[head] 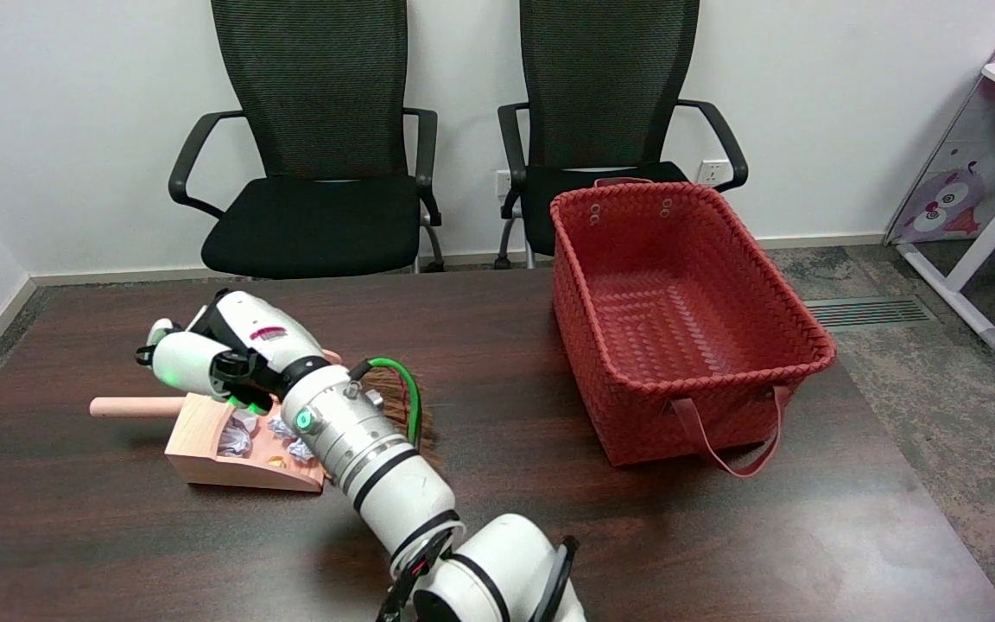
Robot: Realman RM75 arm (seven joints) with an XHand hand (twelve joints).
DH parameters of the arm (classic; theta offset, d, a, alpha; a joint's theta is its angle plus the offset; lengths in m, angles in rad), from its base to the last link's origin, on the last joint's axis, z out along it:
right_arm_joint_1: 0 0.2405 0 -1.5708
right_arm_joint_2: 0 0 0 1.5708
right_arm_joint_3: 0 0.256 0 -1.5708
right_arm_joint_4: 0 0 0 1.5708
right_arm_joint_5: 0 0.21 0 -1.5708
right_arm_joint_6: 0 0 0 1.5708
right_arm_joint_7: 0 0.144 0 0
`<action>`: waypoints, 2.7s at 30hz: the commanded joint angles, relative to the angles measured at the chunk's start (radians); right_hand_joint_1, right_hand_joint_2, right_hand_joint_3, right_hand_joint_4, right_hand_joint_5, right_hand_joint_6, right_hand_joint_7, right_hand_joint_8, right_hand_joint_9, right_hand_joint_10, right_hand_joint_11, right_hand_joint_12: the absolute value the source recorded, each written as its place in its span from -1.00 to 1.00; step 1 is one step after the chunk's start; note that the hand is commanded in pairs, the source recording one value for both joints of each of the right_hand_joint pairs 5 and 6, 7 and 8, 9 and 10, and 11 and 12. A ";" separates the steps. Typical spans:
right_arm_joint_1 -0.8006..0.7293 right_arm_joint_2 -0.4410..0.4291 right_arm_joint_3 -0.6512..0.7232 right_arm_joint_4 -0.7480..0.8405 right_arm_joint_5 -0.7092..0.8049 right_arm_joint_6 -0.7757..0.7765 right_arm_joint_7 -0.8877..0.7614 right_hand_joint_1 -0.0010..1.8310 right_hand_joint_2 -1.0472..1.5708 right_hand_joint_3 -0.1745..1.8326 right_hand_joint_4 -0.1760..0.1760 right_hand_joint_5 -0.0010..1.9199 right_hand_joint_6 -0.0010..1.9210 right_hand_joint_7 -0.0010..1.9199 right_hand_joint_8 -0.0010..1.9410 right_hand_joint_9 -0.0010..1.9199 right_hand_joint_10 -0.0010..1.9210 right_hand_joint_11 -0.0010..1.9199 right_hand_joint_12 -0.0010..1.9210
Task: Sweep the paper ball into the dustpan.
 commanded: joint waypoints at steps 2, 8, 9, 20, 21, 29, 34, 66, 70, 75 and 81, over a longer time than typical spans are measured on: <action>0.101 -0.022 0.026 0.245 0.096 -0.158 -0.030 -0.69 0.96 0.13 0.38 1.00 1.00 1.00 0.98 1.00 1.00 1.00 1.00; 0.173 0.017 -0.021 0.326 0.192 -0.235 -0.030 -0.68 0.92 0.16 0.36 1.00 1.00 1.00 0.98 1.00 1.00 1.00 1.00; 0.183 0.022 -0.030 0.334 0.206 -0.238 -0.030 -0.68 0.91 0.17 0.36 1.00 1.00 1.00 0.98 1.00 1.00 1.00 1.00; 0.264 0.040 -0.078 0.435 0.399 -0.278 0.069 -0.69 0.87 0.20 0.32 1.00 1.00 1.00 0.98 1.00 1.00 1.00 1.00; 0.276 0.048 -0.090 0.451 0.427 -0.288 0.094 -0.68 0.83 0.22 0.30 1.00 1.00 1.00 0.98 1.00 1.00 1.00 1.00; 0.374 0.108 -0.202 0.555 0.705 -0.329 0.201 -0.63 0.71 0.26 0.20 1.00 1.00 1.00 0.98 1.00 1.00 1.00 1.00; 0.439 0.112 -0.209 0.632 0.729 -0.347 0.315 -0.57 0.58 0.30 0.13 1.00 1.00 1.00 0.98 1.00 1.00 1.00 1.00; 0.627 0.383 -0.487 0.429 0.938 -0.600 0.686 -0.28 0.41 0.37 0.00 1.00 1.00 1.00 0.98 1.00 1.00 1.00 1.00; 0.615 0.434 -0.493 0.349 0.936 -0.642 0.686 -0.28 0.43 0.39 0.00 1.00 1.00 1.00 0.98 1.00 1.00 1.00 1.00; 0.589 0.484 -0.491 0.252 0.937 -0.640 0.655 -0.28 0.47 0.41 0.01 1.00 1.00 1.00 0.98 1.00 1.00 1.00 1.00; 0.535 0.559 -0.472 0.115 0.947 -0.607 0.569 -0.29 0.52 0.47 0.02 1.00 1.00 1.00 0.98 1.00 1.00 1.00 1.00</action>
